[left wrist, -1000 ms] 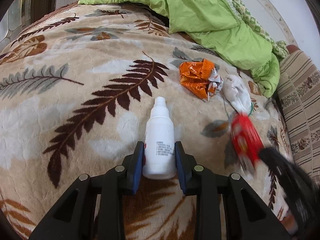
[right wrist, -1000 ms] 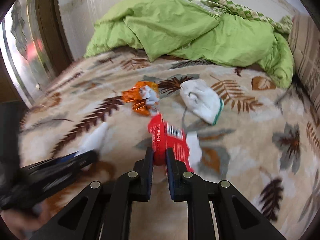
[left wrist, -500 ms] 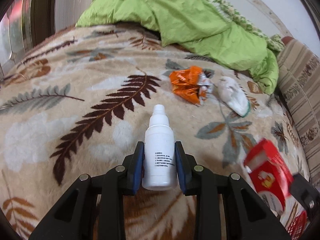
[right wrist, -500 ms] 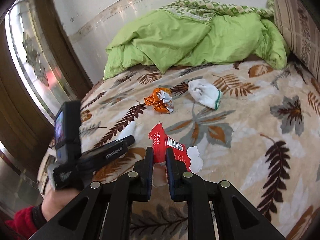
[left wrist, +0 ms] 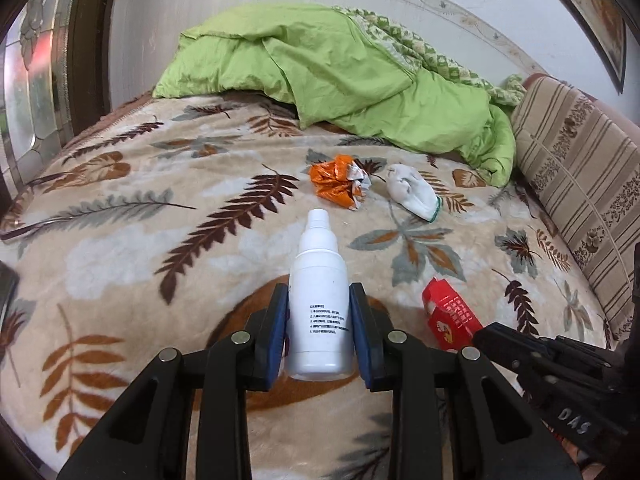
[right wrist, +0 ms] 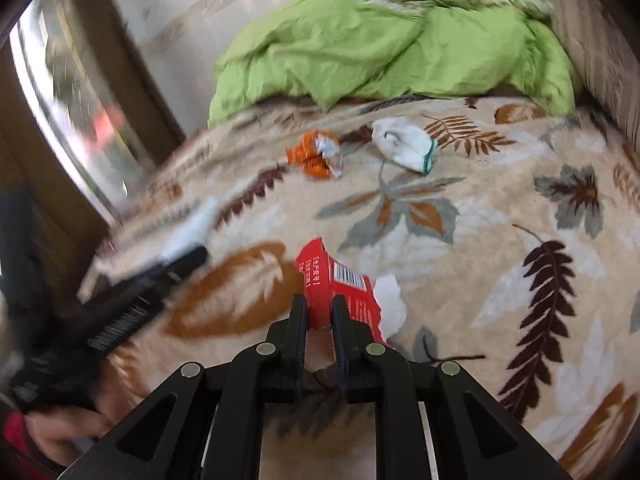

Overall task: Collect trash
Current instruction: 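Lift the white bottle with the left tool while the right tool lifts the red tube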

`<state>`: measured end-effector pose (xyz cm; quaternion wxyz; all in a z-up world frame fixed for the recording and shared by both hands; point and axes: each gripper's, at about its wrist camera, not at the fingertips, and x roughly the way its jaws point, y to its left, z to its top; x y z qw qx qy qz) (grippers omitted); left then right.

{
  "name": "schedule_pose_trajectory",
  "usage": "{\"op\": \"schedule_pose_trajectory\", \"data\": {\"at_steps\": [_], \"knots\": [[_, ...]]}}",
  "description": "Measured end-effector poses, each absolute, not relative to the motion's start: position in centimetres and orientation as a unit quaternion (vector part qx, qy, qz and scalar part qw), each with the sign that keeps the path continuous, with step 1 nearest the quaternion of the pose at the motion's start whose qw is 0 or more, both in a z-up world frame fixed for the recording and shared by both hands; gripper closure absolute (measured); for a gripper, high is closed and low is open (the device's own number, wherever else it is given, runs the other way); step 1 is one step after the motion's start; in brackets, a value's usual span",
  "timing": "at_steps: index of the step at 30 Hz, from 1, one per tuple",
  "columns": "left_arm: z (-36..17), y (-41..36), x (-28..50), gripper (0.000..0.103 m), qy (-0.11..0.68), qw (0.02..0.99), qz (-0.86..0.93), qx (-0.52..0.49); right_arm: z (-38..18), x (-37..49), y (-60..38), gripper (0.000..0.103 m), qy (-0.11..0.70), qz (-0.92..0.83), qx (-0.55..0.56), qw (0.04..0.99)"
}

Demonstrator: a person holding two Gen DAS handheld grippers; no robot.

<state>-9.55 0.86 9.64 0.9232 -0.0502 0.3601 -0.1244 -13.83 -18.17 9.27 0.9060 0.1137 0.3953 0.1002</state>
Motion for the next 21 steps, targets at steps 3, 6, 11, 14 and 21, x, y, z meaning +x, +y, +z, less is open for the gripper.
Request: {"op": "schedule_pose_trajectory", "data": {"at_steps": [3, 6, 11, 14, 21], "knots": [[9.5, 1.4, -9.5, 0.074, 0.359, 0.925, -0.115, -0.048, 8.9, -13.9, -17.5, 0.089, 0.404, 0.099, 0.086, 0.905], [9.3, 2.1, -9.3, 0.074, 0.36, 0.926, -0.108, -0.047, 7.9, -13.4, -17.1, 0.088, 0.427, 0.085, 0.068, 0.898], [8.8, 3.2, -8.7, 0.074, 0.37, 0.92, -0.111, -0.07, 7.1, -12.7, -17.9, 0.088, 0.45, 0.06, 0.08, 0.887], [8.7, 3.4, -8.6, 0.074, 0.373, 0.918, -0.115, -0.076, 7.6, -12.9, -19.2, 0.077, 0.434, 0.038, 0.105, 0.894], [8.5, 3.5, -8.4, 0.074, 0.377, 0.915, -0.119, -0.078, 6.3, -11.4, -24.0, 0.052, 0.443, 0.041, 0.24, 0.863]]}}
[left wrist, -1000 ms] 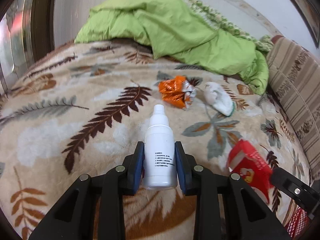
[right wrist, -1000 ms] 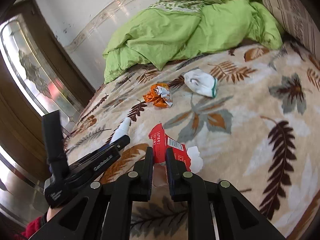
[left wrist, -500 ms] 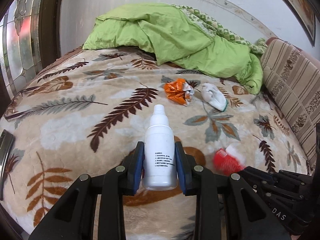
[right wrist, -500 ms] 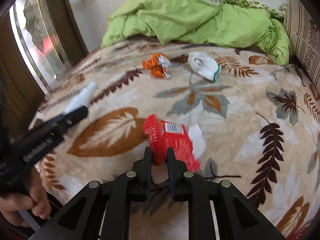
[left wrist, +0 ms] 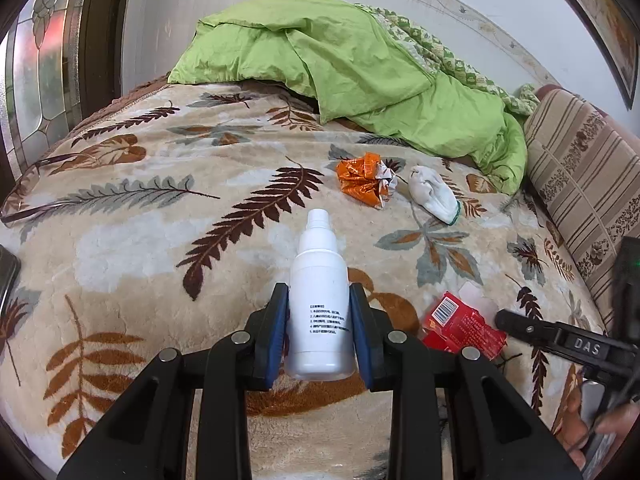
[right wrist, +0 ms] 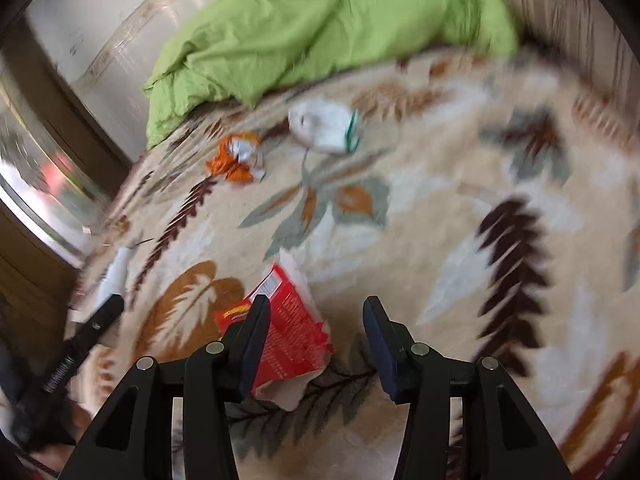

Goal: Collect trash

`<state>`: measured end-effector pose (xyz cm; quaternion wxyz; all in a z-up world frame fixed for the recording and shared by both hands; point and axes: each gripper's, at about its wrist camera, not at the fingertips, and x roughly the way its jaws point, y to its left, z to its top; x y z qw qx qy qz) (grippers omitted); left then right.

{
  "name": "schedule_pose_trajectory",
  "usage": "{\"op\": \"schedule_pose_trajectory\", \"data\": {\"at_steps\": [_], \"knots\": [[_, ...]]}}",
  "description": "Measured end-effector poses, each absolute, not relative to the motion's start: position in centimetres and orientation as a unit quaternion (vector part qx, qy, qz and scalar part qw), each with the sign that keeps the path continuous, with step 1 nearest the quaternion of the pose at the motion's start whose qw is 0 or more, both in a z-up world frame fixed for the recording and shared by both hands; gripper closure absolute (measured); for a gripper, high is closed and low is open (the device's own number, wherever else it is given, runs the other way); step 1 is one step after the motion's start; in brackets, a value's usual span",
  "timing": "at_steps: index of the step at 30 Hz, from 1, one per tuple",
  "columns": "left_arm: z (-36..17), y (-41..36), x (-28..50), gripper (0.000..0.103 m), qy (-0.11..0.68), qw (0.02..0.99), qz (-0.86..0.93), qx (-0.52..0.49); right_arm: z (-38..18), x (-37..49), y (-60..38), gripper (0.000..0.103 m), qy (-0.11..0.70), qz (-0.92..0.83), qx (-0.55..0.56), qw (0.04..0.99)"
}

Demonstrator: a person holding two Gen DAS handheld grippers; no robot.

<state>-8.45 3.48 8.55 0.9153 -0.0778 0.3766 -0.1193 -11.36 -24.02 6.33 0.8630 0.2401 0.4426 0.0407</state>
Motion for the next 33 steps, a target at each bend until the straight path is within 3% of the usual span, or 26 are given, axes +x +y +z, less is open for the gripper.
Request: {"op": "schedule_pose_trajectory", "data": {"at_steps": [5, 7, 8, 9, 11, 22, 33], "knots": [[8.4, 3.1, -8.4, 0.074, 0.38, 0.913, -0.127, -0.073, 4.4, -9.5, -23.3, 0.052, 0.486, 0.074, 0.256, 0.833], [8.4, 2.9, -8.5, 0.074, 0.379, 0.914, -0.127, -0.068, 4.5, -9.5, -22.5, 0.065, 0.485, 0.074, 0.232, 0.84], [8.4, 2.8, -8.5, 0.074, 0.378, 0.914, -0.128, -0.066, 4.6, -9.6, -22.0, 0.085, 0.486, 0.083, 0.222, 0.841], [8.4, 2.7, -8.6, 0.074, 0.378, 0.914, -0.129, -0.065, 4.6, -9.7, -21.5, 0.092, 0.488, 0.091, 0.215, 0.841], [8.4, 2.5, -8.7, 0.074, 0.377, 0.915, -0.13, -0.061, 5.1, -10.3, -20.9, 0.097, 0.477, 0.088, 0.193, 0.853], [9.0, 0.3, -9.5, 0.074, 0.349, 0.926, -0.143, -0.02, 10.3, -14.0, -19.5, 0.098, 0.344, 0.05, 0.114, 0.931], [9.1, -2.0, -9.7, 0.074, 0.323, 0.936, -0.139, 0.033, 10.8, -13.5, -20.8, 0.098, 0.326, 0.047, 0.159, 0.931]]}}
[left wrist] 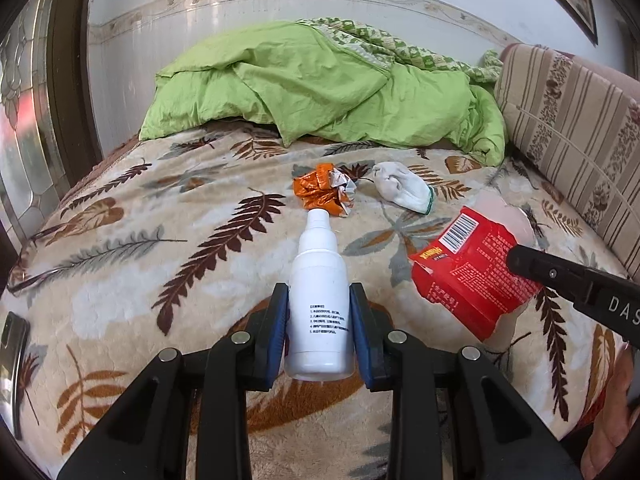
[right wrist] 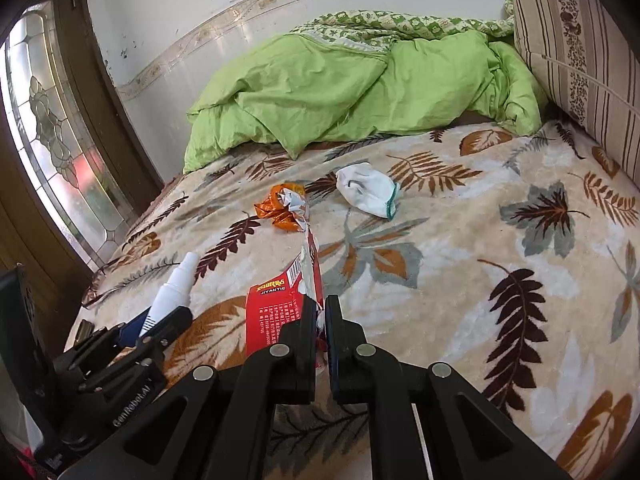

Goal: Collect trash

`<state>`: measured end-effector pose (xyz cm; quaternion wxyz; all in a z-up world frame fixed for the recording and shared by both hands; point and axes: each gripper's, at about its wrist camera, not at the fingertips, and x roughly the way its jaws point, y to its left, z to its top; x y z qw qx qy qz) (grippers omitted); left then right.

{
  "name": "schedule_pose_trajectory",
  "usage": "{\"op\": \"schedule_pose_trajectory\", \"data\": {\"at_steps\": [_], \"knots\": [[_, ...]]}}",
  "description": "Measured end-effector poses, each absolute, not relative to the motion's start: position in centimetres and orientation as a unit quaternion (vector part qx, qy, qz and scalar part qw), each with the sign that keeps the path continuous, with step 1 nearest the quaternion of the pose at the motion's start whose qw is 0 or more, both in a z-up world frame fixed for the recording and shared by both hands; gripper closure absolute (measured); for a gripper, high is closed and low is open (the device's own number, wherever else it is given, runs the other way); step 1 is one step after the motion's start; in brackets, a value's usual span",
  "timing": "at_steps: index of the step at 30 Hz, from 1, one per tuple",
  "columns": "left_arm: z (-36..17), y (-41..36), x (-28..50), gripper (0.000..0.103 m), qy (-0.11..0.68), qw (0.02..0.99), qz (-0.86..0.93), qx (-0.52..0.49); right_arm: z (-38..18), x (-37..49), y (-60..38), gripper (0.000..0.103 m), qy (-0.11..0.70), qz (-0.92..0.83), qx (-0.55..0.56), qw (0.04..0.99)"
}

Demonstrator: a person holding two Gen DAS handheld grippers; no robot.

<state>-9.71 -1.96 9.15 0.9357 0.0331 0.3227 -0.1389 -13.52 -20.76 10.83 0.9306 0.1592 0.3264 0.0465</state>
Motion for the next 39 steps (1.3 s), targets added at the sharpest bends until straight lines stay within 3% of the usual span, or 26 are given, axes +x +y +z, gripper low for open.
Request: {"op": "schedule_pose_trajectory", "data": {"at_steps": [39], "knots": [[9.09, -2.64, -9.94, 0.074, 0.319, 0.937, -0.138, 0.042, 11.16, -13.94, -20.79, 0.098, 0.319, 0.053, 0.165, 0.932]]}}
